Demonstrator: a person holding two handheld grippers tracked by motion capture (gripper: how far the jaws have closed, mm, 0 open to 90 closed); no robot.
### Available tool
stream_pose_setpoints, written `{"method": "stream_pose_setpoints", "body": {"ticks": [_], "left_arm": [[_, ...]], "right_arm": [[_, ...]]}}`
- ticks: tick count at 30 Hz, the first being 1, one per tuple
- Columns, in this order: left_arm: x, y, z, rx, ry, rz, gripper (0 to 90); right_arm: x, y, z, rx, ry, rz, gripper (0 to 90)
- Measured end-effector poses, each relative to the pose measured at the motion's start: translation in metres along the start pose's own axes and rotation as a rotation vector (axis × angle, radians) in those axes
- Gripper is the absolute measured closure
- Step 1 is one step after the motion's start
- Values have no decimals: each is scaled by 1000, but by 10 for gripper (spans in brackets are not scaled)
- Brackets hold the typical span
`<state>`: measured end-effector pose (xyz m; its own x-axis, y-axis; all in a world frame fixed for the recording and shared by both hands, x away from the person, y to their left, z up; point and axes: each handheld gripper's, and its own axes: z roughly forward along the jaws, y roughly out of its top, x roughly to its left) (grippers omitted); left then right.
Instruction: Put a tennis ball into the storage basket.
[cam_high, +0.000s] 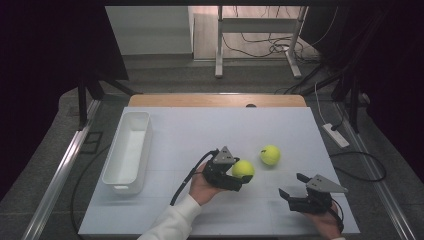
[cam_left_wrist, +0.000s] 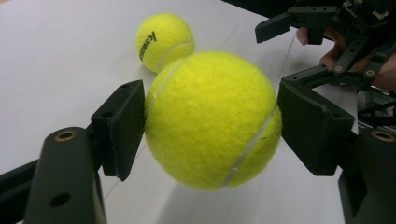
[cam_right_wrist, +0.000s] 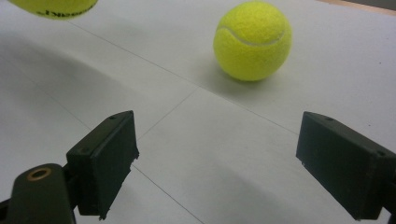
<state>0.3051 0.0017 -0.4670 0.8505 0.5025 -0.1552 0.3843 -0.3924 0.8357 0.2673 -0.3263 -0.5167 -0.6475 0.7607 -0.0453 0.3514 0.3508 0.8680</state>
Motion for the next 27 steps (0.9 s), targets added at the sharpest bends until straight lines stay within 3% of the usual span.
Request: {"method": "stream_pose_setpoints", "body": {"ticks": [27], "left_arm": [[9,5,-23,-38,23,-24,272]], "right_arm": [[0,0,0,0,-2,1,122]]}}
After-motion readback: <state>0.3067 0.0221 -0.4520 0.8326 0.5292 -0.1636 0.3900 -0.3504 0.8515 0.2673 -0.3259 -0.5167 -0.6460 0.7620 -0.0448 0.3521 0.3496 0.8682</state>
